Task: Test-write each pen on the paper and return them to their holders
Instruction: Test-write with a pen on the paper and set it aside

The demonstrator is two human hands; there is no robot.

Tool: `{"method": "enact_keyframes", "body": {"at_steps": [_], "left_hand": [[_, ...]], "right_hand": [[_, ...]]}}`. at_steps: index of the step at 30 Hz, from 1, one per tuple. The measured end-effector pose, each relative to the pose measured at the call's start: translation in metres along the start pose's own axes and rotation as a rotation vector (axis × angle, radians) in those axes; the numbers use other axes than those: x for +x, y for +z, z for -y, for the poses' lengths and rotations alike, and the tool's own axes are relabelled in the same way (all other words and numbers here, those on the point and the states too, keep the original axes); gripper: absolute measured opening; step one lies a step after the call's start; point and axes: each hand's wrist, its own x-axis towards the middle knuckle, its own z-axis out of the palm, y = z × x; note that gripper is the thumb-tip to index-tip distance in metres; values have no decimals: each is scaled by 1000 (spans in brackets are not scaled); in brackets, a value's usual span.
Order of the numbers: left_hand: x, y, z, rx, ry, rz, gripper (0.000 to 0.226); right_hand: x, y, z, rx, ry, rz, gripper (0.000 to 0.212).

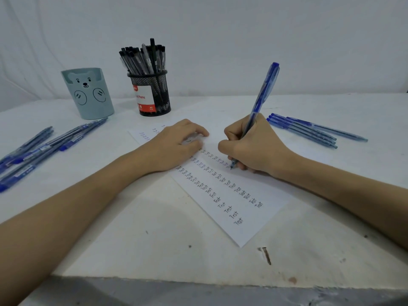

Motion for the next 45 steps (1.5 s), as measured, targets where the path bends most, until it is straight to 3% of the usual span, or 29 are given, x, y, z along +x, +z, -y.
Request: {"method": "enact_keyframes", "body": {"at_steps": [42,45], "left_hand": [[-1,-1,-2,13,-22,19,27],[-1,-1,-1,10,-24,16,26]], "right_hand": [[2,2,-3,-49,16,-53,48],[4,-2,-4,43,118,-81,46]]}}
